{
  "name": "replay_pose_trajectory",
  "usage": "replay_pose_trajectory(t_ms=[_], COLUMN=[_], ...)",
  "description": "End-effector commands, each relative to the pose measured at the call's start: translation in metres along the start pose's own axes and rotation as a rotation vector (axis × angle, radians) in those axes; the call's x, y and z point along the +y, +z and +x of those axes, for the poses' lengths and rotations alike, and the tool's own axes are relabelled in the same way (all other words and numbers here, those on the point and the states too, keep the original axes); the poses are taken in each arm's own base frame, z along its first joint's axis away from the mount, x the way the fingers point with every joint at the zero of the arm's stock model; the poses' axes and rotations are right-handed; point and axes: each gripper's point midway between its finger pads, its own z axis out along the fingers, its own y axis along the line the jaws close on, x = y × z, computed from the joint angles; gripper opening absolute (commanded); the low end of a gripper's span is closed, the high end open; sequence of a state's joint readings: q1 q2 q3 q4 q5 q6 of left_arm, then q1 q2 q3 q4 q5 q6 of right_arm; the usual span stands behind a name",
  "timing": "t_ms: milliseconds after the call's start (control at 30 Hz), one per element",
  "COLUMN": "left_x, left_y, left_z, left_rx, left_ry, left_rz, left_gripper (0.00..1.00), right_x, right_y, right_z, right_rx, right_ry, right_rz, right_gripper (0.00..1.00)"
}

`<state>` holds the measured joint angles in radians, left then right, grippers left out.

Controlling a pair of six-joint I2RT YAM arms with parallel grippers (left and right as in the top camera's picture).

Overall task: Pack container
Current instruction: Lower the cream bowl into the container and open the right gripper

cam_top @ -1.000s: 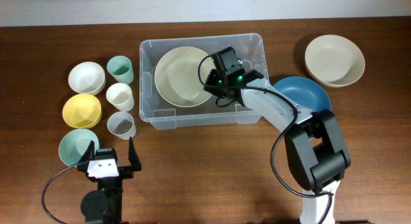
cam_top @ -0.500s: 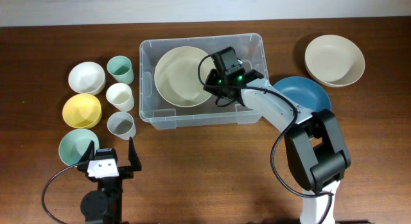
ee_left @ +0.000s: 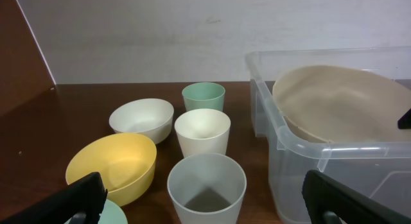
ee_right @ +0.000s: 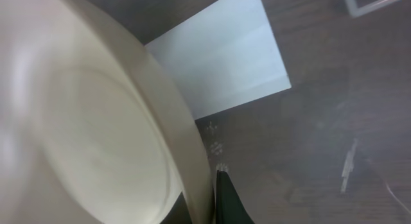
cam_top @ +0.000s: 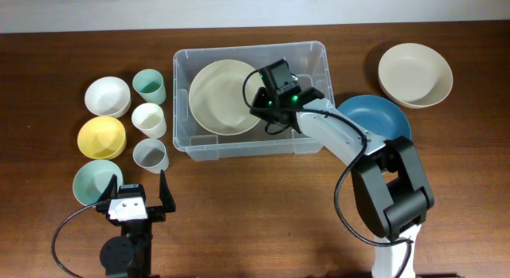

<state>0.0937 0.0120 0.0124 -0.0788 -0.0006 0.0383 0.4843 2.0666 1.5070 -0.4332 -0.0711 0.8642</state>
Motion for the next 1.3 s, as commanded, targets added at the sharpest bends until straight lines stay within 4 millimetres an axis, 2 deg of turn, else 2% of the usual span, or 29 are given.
replay_pose_trajectory(t_ms=[0, 267, 333, 633, 667, 833, 967, 1067, 1267], left_x=[-0.001, 0.0, -0.001, -0.001, 0.0, -0.001, -0.001, -0.001, -0.001], left_y=[0.0, 0.0, 0.0, 0.0, 0.0, 0.0, 0.0, 0.0, 0.0], left_z=[0.001, 0.001, 0.001, 0.001, 0.001, 0.001, 0.001, 0.001, 0.001], left_rx=[0.001, 0.001, 0.001, 0.001, 0.001, 0.001, 0.001, 0.001, 0.001], left_ry=[0.016, 0.016, 0.016, 0.016, 0.016, 0.016, 0.016, 0.016, 0.016], left_rz=[0.003, 0.003, 0.003, 0.003, 0.003, 0.003, 0.003, 0.003, 0.003], left_gripper=[1.0, 1.0, 1.0, 1.0, 1.0, 1.0, 1.0, 1.0, 1.0], right_x=[0.008, 0.007, 0.007, 0.005, 0.005, 0.005, 0.005, 0.005, 0.004], right_y=[-0.002, -0.001, -0.001, -0.001, -0.001, -0.001, -0.001, -0.001, -0.007], right_z=[-0.002, -0.001, -0.001, 0.001, 0.001, 0.001, 0.001, 0.001, -0.012], right_rx=[-0.01, -0.008, -0.008, -0.002, -0.002, -0.002, -0.002, -0.002, -0.021], right_ry=[0.001, 0.001, 0.001, 0.001, 0.001, 0.001, -0.002, -0.003, -0.013], right_rz=[-0.012, -0.009, -0.009, -0.003, -0.003, -0.003, -0.002, -0.002, -0.008], right_gripper=[0.04, 0.05, 0.11, 0.2, 0.24, 0.56, 0.71, 0.78, 0.81])
